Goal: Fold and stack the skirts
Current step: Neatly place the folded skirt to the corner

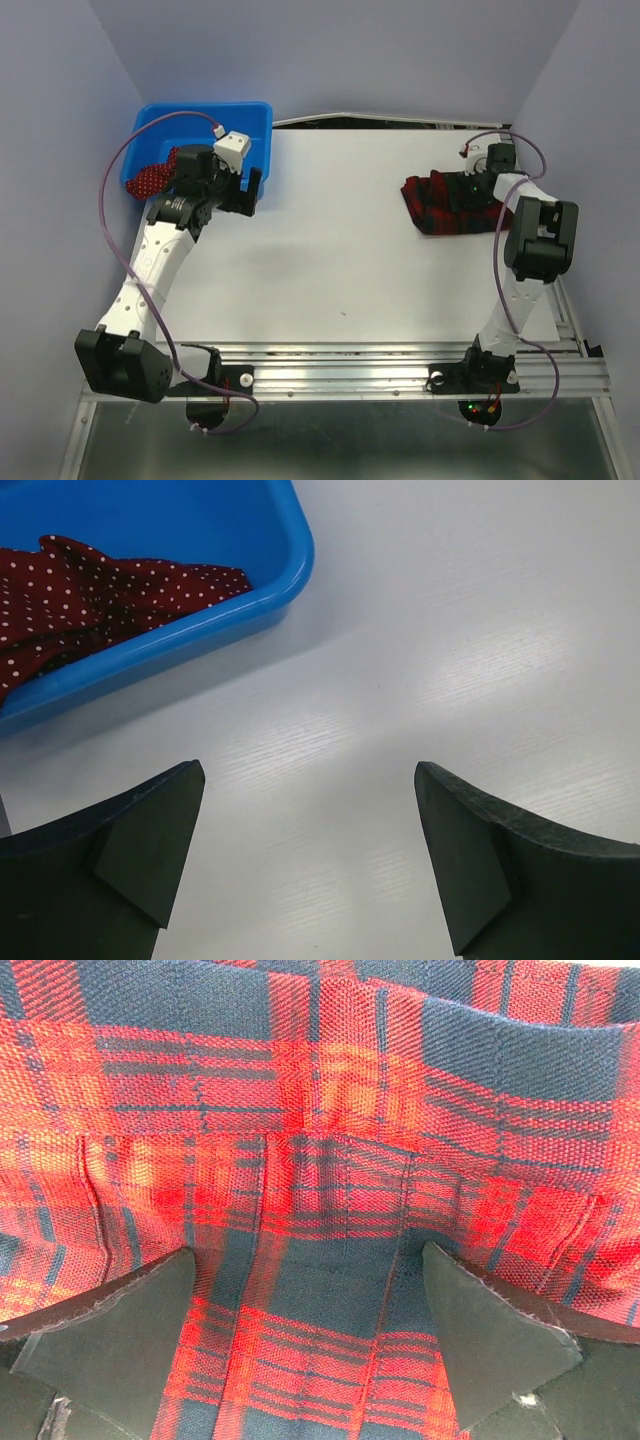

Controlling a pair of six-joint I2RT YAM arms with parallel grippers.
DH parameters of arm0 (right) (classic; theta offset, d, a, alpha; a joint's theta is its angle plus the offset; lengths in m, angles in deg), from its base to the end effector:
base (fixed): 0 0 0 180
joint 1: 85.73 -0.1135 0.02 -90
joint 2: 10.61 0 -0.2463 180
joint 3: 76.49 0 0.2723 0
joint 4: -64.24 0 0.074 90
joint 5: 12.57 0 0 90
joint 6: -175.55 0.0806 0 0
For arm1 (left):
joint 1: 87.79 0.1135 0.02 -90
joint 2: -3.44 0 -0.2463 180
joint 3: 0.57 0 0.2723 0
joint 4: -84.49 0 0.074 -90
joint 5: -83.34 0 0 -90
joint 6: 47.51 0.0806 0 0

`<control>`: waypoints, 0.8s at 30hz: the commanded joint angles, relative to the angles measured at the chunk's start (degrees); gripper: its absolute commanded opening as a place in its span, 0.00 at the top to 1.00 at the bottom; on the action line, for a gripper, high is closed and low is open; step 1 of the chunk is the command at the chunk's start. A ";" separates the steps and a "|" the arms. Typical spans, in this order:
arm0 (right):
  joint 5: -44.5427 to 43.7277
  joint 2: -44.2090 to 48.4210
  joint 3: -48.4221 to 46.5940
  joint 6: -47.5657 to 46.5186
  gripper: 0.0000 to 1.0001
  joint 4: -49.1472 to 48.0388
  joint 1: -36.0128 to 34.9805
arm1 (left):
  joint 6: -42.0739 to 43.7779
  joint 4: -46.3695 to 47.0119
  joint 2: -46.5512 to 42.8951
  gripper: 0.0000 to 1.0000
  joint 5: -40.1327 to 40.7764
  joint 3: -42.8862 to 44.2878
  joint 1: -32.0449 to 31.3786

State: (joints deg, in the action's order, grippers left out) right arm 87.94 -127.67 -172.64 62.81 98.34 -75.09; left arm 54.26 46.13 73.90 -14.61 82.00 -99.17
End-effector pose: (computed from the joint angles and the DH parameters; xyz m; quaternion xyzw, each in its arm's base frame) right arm 0.4689 -0.0731 0.1101 -0.1275 0.9415 -0.0023 0.3118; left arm 0.3329 -0.0784 0.3347 0.2058 0.8226 -0.0571 0.5270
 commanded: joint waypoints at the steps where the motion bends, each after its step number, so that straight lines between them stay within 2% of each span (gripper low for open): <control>1: -4.35 -4.32 -1.30 -1.25 0.00 5.09 0.62 | -1.22 -0.65 1.61 0.01 -3.03 4.68 2.14; 6: -4.44 -2.92 -5.34 -3.35 0.00 8.85 0.62 | -1.75 -2.76 6.70 0.01 -6.20 12.14 6.97; 7: -3.92 -2.31 -6.40 -3.45 0.00 9.74 0.62 | -1.40 -4.33 7.84 0.01 -8.73 16.68 8.20; 11: -0.23 2.17 -11.93 -3.28 0.00 13.43 0.62 | 1.93 -10.48 18.10 0.01 -10.07 31.55 15.05; 15: 8.27 6.04 -19.92 -2.05 0.00 19.75 0.62 | 5.45 -17.51 28.40 0.01 -6.04 47.79 17.78; 18: 15.13 8.68 -22.31 -0.64 0.00 23.80 0.62 | 7.82 -20.07 36.40 0.02 -3.93 54.67 19.02; 24: 22.97 13.86 -22.06 2.08 0.00 30.66 -1.14 | 10.47 -20.52 49.24 0.02 0.91 60.40 19.20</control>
State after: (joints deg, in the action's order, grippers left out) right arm 102.82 -117.90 -193.28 62.74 122.25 -75.20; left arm 61.78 29.43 116.96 -17.53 139.11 -80.06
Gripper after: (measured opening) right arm 0.998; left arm 0.985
